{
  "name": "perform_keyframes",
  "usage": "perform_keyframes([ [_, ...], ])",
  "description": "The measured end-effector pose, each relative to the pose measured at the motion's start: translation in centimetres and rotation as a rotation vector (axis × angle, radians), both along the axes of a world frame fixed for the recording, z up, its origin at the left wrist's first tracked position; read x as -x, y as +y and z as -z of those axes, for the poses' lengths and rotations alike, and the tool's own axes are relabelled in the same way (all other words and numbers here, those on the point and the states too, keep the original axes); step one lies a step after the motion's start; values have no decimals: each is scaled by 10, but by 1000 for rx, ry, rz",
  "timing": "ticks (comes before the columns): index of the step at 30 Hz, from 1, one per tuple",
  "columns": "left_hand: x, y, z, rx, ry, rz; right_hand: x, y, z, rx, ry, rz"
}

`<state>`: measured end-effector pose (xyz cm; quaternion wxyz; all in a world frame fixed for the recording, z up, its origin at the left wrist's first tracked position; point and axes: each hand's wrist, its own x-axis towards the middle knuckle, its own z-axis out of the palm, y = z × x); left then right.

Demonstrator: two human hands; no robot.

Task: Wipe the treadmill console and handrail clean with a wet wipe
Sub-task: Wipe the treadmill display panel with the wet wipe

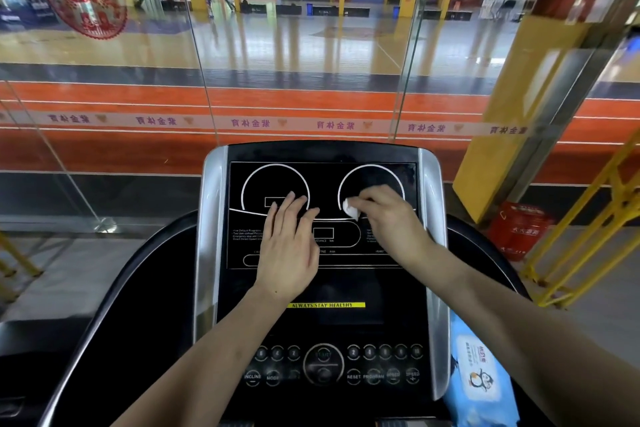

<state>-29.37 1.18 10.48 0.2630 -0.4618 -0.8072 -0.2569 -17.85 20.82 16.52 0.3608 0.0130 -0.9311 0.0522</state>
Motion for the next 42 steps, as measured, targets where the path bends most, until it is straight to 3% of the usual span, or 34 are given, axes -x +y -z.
perform_keyframes([
  [5,-2,-2,1,-8,3,2,3,-1,-12,-19,-59,10],
  [10,-8,-3,-1,11,9,15,38,-4,-53,54,27,100],
  [19,-11,-7,7,68,15,41,-48,-30,31,34,-149,-57],
  [26,-16,-8,8,69,27,64,16,0,-60,121,31,164],
  [34,-21,-10,17,82,18,79,-76,-35,46,76,-160,-22],
  [36,-23,-10,16,91,11,74,-66,-27,30,42,-180,-10],
  [42,-31,0,14,119,9,82,-10,17,-47,120,-54,305],
])
